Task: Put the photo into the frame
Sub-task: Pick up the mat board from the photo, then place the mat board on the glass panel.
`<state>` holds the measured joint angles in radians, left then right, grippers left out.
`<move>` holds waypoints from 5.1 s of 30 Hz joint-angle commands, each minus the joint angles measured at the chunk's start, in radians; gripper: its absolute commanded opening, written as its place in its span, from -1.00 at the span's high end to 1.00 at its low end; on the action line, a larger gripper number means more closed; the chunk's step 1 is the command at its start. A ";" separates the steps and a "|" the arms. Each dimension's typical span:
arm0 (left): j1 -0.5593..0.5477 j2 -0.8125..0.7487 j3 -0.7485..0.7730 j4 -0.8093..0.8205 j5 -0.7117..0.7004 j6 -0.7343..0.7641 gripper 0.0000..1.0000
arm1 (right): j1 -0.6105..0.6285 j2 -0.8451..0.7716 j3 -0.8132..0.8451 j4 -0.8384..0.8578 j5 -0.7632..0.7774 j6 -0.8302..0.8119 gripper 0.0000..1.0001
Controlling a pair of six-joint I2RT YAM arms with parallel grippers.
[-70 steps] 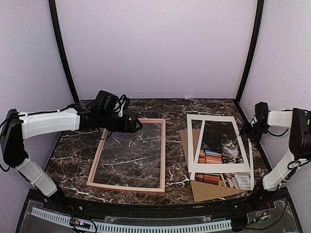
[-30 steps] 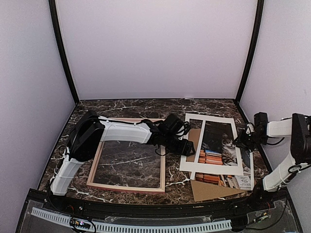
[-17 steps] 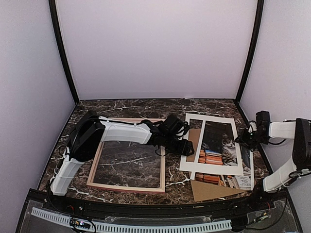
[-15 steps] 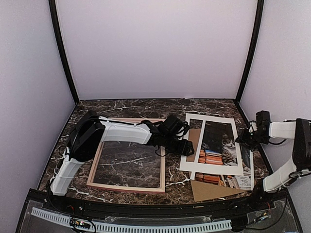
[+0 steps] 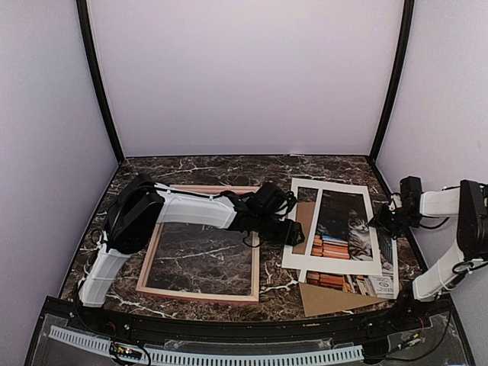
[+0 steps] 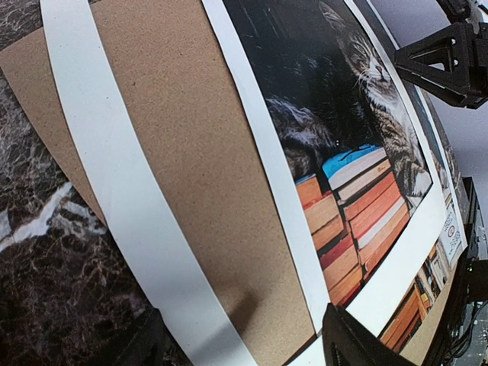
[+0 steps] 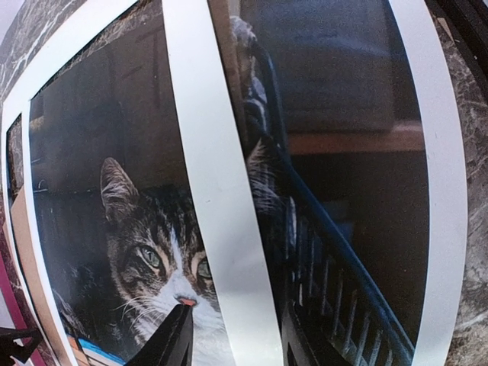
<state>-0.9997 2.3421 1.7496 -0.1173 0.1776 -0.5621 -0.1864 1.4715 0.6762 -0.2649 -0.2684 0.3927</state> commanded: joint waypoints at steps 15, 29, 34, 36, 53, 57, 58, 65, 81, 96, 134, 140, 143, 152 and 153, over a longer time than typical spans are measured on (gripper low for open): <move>-0.004 -0.034 -0.110 -0.067 -0.029 -0.034 -0.45 | -0.034 -0.014 -0.062 0.085 -0.195 0.004 0.38; -0.004 -0.052 -0.155 -0.046 -0.032 -0.045 -0.45 | -0.041 -0.031 -0.084 0.109 -0.253 0.008 0.23; -0.004 -0.052 -0.160 -0.038 -0.029 -0.045 -0.45 | 0.014 -0.047 -0.084 0.089 -0.190 0.009 0.15; -0.004 -0.052 -0.162 -0.037 -0.029 -0.045 -0.45 | 0.046 -0.051 -0.076 0.073 -0.147 0.009 0.13; -0.004 -0.058 -0.170 -0.039 -0.027 -0.045 -0.45 | 0.315 -0.057 -0.028 -0.030 0.225 0.017 0.37; -0.004 -0.060 -0.174 -0.038 -0.025 -0.047 -0.45 | 0.332 -0.058 -0.017 -0.044 0.260 0.021 0.47; -0.004 -0.061 -0.173 -0.038 -0.025 -0.047 -0.45 | 0.332 -0.061 -0.015 -0.047 0.263 0.021 0.50; -0.004 -0.080 -0.167 -0.046 -0.023 -0.029 -0.47 | 0.332 -0.103 0.018 -0.089 0.303 0.020 0.62; 0.035 -0.302 -0.175 -0.038 0.047 0.079 -0.71 | 0.332 -0.154 0.075 -0.168 0.348 -0.005 0.82; 0.137 -0.433 -0.289 0.108 0.243 0.006 -0.92 | 0.333 -0.255 0.089 -0.204 0.284 -0.018 0.85; 0.247 -0.239 -0.118 0.349 0.581 -0.289 0.32 | 0.455 -0.291 0.088 -0.199 0.357 0.021 0.85; 0.252 -0.240 -0.125 0.363 0.590 -0.311 1.00 | 0.462 -0.290 0.094 -0.203 0.360 0.022 0.77; 0.254 -0.262 -0.143 0.353 0.589 -0.311 1.00 | 0.464 -0.291 0.107 -0.214 0.344 0.023 0.62; 0.299 -0.447 -0.408 0.264 0.615 -0.295 1.00 | 0.465 -0.333 0.206 -0.276 0.203 0.031 -0.11; 0.305 -0.501 -0.437 0.235 0.618 -0.286 1.00 | 0.464 -0.332 0.217 -0.281 0.199 0.030 -0.13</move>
<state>-0.7273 2.0216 1.4239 0.1902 0.7555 -0.8745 0.2691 1.1683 0.8314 -0.5255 -0.0071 0.4194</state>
